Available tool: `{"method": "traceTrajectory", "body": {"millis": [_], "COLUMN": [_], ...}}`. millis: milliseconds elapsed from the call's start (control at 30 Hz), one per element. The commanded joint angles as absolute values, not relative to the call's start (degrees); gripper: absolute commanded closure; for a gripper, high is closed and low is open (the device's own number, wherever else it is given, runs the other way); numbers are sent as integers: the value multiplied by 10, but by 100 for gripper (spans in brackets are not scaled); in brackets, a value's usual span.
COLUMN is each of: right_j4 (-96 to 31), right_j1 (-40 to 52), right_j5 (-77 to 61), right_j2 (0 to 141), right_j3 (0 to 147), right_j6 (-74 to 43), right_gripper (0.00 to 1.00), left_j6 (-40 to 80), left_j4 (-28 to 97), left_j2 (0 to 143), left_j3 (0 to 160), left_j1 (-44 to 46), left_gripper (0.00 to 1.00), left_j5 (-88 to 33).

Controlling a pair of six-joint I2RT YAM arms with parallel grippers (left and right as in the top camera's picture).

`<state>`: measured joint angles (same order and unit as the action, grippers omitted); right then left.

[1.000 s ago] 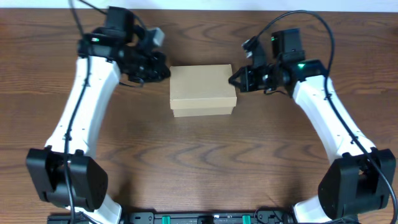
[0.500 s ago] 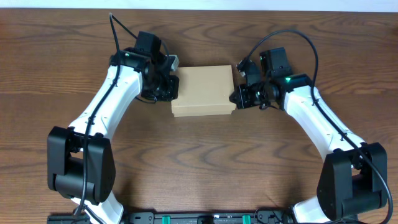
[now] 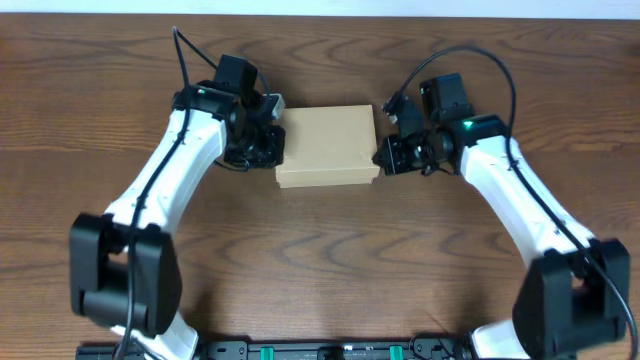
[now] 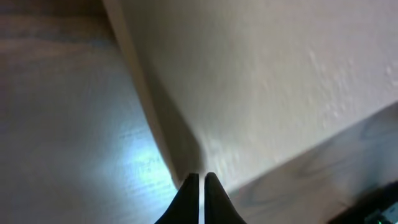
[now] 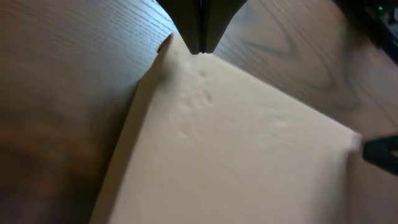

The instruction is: Pack container

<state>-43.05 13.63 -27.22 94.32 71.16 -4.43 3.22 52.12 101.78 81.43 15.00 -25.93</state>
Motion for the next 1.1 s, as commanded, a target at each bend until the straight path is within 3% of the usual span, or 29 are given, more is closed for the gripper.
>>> {"method": "traceTrajectory", "body": {"millis": [0,200,333,500,533,567,600,633,1067], "right_j4": [-442,-534,-554,-535,-534,-534,-534,-536,-540], "right_j1": [142,143,143,143,143,143,143,143,143], "right_j5": [-251,-185,-165,-165,-165,-165,-165,-163,-163], "right_j2": [853,699,582,456,436,421,407,396,383], "right_j3": [746,738,652,525,512,503,496,492,491], "right_j6": [-37,-42,-44,-130,-155,-179,-204,-215,-214], "right_gripper": [99,99,99,99,87,53,1,1,1], "left_j6": [39,39,51,114,125,134,139,145,156], "left_j4": [545,630,612,572,569,567,567,567,572], "left_j2": [921,754,622,484,464,442,429,416,401], "left_j3": [837,823,738,596,579,564,556,551,549], "left_j1": [149,182,243,293,293,293,293,293,293], "left_gripper": [94,94,94,94,94,85,54,5,4], "left_j5": [-237,-191,-173,-173,-174,-173,-173,-174,-174]}}
